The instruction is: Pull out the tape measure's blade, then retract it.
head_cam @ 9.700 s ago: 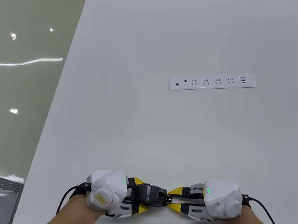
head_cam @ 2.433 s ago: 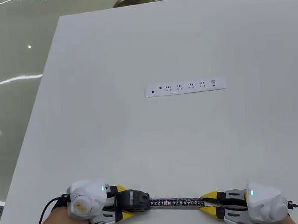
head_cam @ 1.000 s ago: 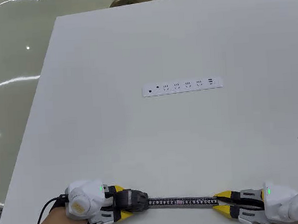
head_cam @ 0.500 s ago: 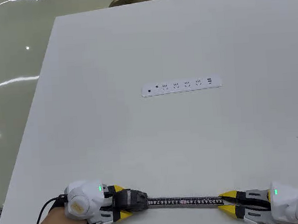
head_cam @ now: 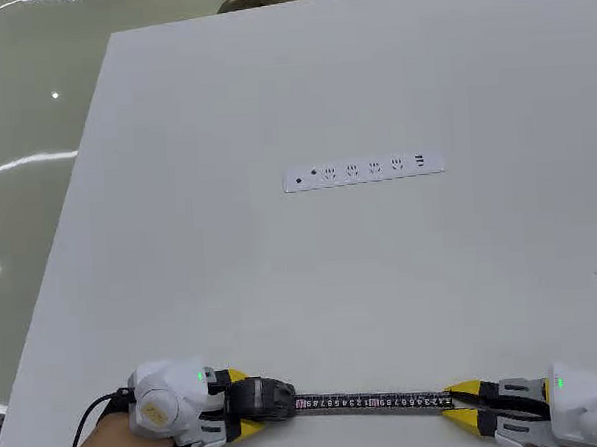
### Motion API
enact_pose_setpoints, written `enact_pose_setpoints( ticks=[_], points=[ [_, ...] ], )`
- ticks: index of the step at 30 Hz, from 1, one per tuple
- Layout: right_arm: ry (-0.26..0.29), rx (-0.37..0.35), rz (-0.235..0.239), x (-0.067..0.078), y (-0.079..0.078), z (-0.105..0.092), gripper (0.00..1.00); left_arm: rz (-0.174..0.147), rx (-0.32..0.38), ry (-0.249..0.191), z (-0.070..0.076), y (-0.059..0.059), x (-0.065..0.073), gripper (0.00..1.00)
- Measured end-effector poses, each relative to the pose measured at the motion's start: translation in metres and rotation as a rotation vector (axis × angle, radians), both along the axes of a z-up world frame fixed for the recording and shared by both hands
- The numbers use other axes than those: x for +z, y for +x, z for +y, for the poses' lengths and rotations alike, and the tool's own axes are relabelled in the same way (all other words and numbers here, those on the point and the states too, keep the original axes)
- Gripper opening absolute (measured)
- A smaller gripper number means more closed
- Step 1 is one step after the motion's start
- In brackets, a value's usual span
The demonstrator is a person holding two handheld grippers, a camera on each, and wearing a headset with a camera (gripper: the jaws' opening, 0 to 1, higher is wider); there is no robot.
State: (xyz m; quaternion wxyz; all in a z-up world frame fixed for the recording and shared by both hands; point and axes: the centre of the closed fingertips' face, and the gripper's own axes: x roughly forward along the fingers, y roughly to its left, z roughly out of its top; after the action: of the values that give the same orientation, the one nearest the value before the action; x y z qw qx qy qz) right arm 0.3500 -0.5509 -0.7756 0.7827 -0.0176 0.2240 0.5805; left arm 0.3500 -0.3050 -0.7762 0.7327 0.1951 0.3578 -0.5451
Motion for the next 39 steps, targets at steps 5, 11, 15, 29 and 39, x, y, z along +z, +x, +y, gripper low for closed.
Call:
enact_pose_setpoints(
  ticks=[5, 11, 15, 29, 39],
  points=[
    [-0.002, -0.002, 0.0, 0.001, 0.0, -0.002, 0.08, 0.0, -0.001, 0.002, 0.0, 0.0, 0.0, 0.32],
    [0.002, -0.016, 0.005, 0.001, 0.0, -0.01, 0.08, 0.001, 0.001, 0.001, 0.0, 0.0, 0.0, 0.32],
    [0.003, -0.022, 0.007, 0.001, 0.0, -0.013, 0.08, 0.001, 0.0, 0.001, 0.0, 0.0, 0.0, 0.32],
    [0.003, -0.028, 0.011, 0.004, -0.002, -0.019, 0.08, 0.001, -0.001, 0.003, -0.001, -0.001, 0.0, 0.32],
    [0.003, -0.042, 0.015, 0.003, -0.002, -0.029, 0.08, 0.001, -0.002, 0.003, -0.001, -0.001, 0.0, 0.32]
  ],
)
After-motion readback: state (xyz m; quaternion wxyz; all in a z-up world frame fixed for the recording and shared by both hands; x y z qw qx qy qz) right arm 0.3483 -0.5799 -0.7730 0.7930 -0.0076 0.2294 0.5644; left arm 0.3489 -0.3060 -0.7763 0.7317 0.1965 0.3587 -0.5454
